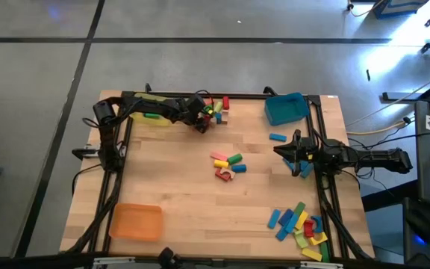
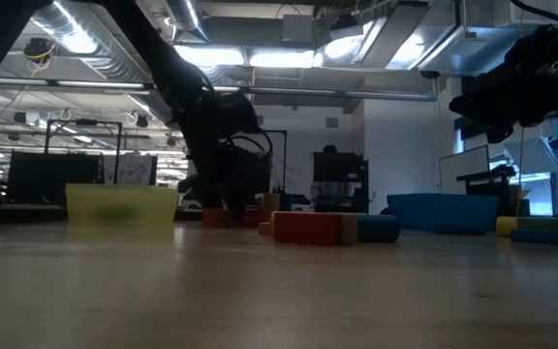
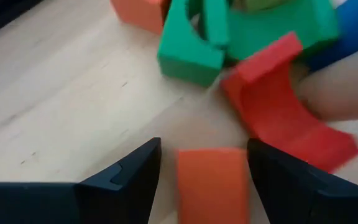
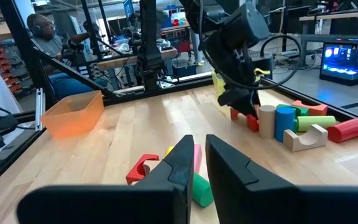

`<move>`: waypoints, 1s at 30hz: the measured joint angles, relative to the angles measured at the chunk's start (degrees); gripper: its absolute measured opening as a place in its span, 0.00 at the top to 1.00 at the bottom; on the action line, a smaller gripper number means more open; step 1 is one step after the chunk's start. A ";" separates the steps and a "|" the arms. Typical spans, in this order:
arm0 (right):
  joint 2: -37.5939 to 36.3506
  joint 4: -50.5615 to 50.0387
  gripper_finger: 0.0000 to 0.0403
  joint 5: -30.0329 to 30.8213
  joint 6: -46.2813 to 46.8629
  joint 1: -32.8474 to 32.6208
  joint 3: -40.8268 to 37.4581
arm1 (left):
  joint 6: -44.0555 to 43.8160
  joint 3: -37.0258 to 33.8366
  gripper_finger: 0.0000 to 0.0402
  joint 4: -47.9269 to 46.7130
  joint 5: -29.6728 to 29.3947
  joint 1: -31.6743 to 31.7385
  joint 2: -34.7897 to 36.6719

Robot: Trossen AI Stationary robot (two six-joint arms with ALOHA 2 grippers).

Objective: Sort blocks by size
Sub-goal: Put the orange arch block into the yellow bin

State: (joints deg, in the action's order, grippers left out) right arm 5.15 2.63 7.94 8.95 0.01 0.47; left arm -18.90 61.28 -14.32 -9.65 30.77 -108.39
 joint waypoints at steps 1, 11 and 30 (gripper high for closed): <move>0.00 0.00 0.89 0.02 0.02 0.00 0.00 | 0.01 0.01 0.44 -0.18 0.09 0.03 -0.01; 0.00 -0.06 0.89 0.07 0.09 0.00 0.00 | 5.55 0.04 0.44 -6.02 0.09 -0.76 1.37; 0.00 0.09 0.89 0.21 0.14 0.00 0.00 | 6.15 -2.69 0.60 -11.32 1.73 -3.05 3.64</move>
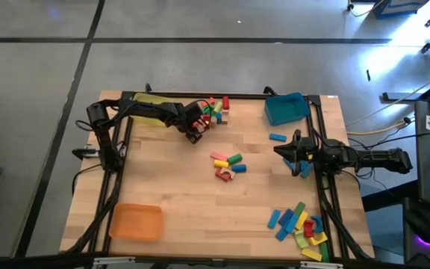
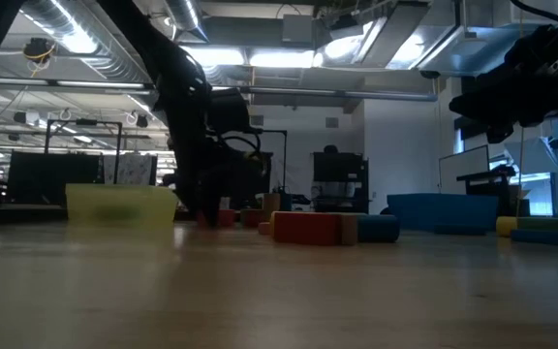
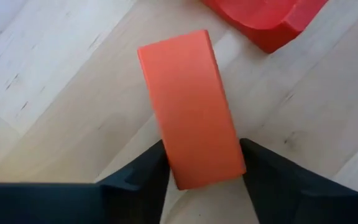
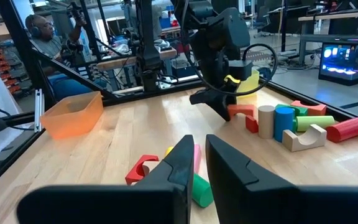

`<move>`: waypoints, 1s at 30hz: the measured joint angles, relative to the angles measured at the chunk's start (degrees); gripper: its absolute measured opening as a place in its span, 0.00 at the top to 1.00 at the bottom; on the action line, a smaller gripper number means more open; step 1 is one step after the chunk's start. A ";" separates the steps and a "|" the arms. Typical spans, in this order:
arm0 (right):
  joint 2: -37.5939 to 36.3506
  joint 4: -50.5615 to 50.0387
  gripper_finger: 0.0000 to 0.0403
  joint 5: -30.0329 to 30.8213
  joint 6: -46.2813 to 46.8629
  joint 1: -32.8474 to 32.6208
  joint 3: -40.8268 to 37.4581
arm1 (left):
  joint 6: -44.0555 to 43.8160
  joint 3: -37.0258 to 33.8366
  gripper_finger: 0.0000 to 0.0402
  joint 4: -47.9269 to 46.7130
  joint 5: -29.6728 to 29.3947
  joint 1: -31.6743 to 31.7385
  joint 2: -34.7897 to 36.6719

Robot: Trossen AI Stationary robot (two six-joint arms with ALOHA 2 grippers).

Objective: Sort blocks by size
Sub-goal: Put the orange arch block into the yellow bin

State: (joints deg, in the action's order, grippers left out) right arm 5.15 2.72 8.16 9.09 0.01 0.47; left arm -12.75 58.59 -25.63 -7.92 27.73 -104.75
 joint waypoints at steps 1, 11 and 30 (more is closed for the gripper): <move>0.00 0.00 0.89 0.00 0.03 0.00 0.00 | 0.29 0.00 0.63 0.02 -0.04 0.00 -0.02; -0.01 0.01 0.89 -0.01 0.06 0.00 0.00 | 1.87 0.30 0.70 -1.01 -0.17 -0.45 0.71; 0.00 -0.42 0.89 -0.02 -0.34 0.02 -0.02 | 0.73 0.39 0.68 -11.13 -11.36 -0.09 21.43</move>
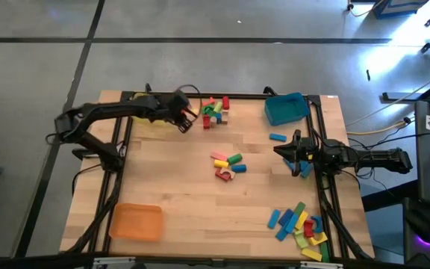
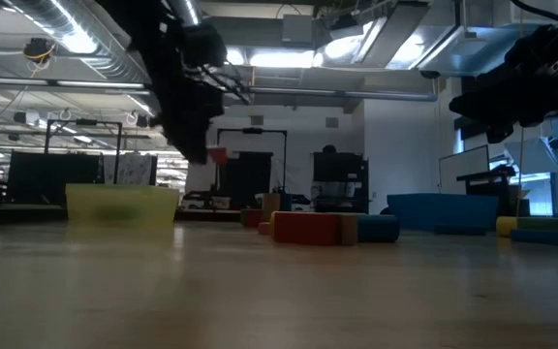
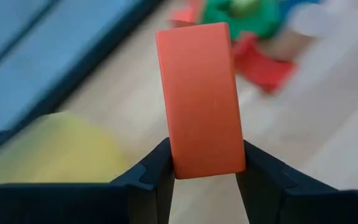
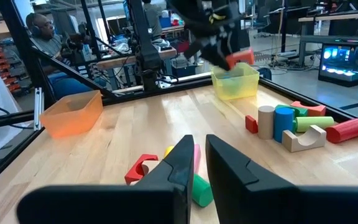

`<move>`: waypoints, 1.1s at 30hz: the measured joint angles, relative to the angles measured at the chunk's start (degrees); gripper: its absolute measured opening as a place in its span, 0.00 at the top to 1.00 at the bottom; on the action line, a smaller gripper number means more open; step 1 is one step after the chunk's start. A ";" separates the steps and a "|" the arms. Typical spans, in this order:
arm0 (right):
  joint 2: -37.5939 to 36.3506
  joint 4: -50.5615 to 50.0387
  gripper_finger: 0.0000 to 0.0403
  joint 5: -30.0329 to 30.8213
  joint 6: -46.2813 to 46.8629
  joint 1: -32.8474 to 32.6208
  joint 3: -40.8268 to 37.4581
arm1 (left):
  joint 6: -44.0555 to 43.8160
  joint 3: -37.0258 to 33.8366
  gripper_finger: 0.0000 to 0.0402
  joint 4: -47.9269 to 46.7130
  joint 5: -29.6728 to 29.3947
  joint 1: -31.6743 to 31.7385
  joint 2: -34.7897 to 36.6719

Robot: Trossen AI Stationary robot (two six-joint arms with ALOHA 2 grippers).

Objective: Sort blocks by size
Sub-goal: Put the orange arch block into the yellow bin, then put the red arch block into the yellow bin

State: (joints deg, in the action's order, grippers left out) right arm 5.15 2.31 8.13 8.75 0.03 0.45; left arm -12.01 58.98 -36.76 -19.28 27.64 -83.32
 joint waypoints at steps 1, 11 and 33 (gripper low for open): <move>0.00 0.03 0.89 -0.01 -0.02 -0.02 0.02 | -0.05 0.00 0.68 -1.27 -1.29 0.82 0.84; 0.00 -0.13 0.89 0.01 -0.07 0.00 0.00 | -1.11 -2.27 0.68 -8.80 -4.25 10.99 2.31; 0.00 -0.24 0.89 0.01 -0.08 -0.02 0.01 | -1.56 -4.09 0.48 -7.81 0.23 14.42 2.26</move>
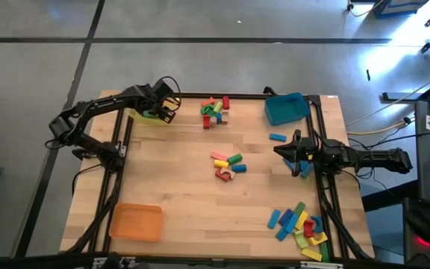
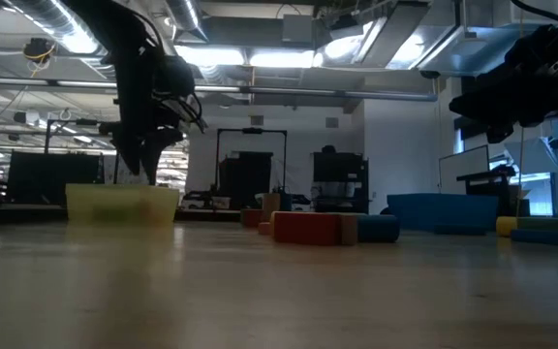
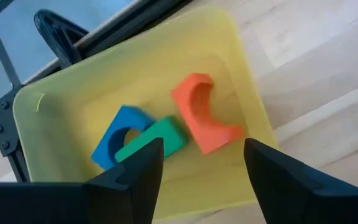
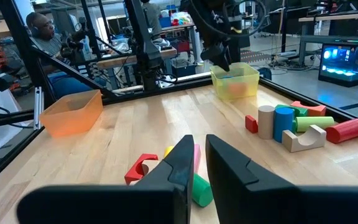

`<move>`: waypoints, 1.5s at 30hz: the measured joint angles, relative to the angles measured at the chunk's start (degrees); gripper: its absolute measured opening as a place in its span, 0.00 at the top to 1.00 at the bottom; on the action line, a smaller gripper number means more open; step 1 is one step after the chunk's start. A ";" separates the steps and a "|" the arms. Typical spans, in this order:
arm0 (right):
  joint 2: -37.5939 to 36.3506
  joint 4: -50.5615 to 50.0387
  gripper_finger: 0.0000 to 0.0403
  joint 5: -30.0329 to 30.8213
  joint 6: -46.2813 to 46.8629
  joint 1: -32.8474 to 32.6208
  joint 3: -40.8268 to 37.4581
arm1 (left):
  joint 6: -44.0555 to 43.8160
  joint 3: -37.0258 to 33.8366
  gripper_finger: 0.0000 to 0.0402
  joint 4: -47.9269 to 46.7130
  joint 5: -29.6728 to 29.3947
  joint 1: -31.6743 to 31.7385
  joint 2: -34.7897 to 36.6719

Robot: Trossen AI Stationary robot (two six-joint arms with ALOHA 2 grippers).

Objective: Sort blocks by size
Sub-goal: Put the red arch block into the yellow bin

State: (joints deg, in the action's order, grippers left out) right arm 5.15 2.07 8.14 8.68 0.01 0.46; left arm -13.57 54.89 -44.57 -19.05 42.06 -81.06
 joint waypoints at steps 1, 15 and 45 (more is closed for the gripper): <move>-0.01 0.00 0.89 -0.02 0.00 0.00 0.01 | -0.16 0.75 0.48 0.36 0.43 -0.52 0.00; -0.01 -0.02 0.89 0.00 -0.01 0.02 -0.01 | 3.90 5.29 0.49 17.83 5.64 -15.80 -3.04; 0.00 -0.02 0.89 0.24 -0.17 0.00 0.01 | 31.91 5.21 0.62 38.23 16.10 -16.04 -27.98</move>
State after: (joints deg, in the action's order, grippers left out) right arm 5.15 2.04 8.38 8.51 0.01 0.46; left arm 18.34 60.10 -6.34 -2.95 26.02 -109.04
